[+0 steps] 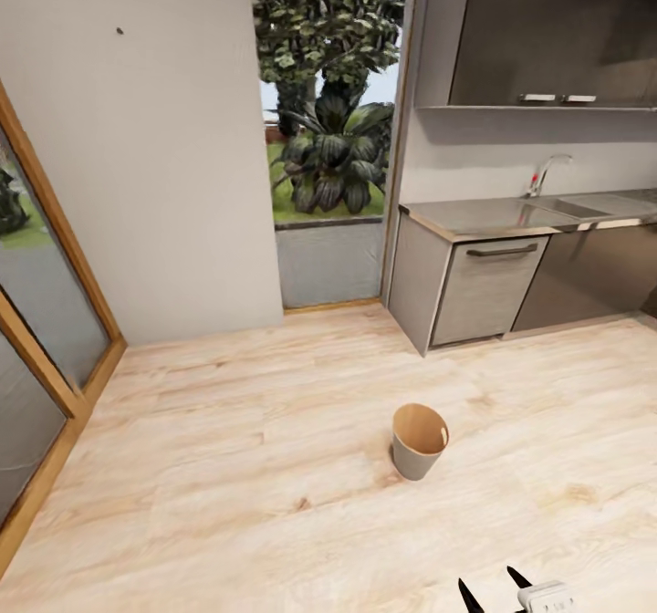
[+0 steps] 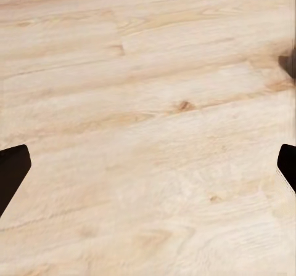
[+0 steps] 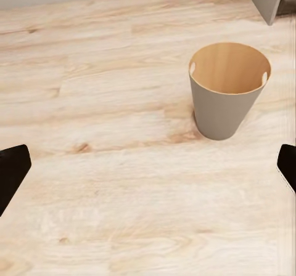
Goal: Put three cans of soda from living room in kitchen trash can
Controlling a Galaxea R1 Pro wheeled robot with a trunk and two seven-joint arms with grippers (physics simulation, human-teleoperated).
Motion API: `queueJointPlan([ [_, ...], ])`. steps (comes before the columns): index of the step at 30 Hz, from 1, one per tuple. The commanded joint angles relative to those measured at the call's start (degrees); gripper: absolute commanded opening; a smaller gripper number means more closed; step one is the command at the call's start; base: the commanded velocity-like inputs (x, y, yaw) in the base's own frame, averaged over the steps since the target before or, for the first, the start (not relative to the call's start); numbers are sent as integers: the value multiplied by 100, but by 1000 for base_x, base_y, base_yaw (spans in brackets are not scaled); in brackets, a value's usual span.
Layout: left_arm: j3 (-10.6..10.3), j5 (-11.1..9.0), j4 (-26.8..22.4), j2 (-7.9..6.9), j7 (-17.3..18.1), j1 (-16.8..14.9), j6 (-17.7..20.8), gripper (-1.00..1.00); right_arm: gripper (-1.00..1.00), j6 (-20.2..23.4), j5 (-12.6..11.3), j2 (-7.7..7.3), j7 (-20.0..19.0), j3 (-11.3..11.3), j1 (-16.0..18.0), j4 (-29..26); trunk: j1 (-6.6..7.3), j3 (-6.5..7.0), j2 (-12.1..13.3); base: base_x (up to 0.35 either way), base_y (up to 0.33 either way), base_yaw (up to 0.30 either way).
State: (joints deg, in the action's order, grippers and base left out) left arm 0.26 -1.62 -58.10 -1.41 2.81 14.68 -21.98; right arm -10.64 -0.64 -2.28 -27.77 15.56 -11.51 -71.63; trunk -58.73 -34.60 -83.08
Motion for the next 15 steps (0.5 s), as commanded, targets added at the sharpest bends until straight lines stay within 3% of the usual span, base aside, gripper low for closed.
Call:
queueJointPlan([
  [1, 0, 1, 0, 0, 0, 0, 0, 100, 100, 0, 1, 0, 0, 0, 0, 0, 0, 0, 0, 323, 0, -214],
  [6, 0, 3, 0, 0, 0, 0, 0, 100, 100, 0, 11, 0, 0, 1, 0, 0, 0, 0, 0, 323, 0, -124],
  [15, 0, 4, 0, 0, 0, 0, 0, 100, 100, 0, 26, 0, 0, 6, 0, 0, 0, 0, 0, 323, 0, -19],
])
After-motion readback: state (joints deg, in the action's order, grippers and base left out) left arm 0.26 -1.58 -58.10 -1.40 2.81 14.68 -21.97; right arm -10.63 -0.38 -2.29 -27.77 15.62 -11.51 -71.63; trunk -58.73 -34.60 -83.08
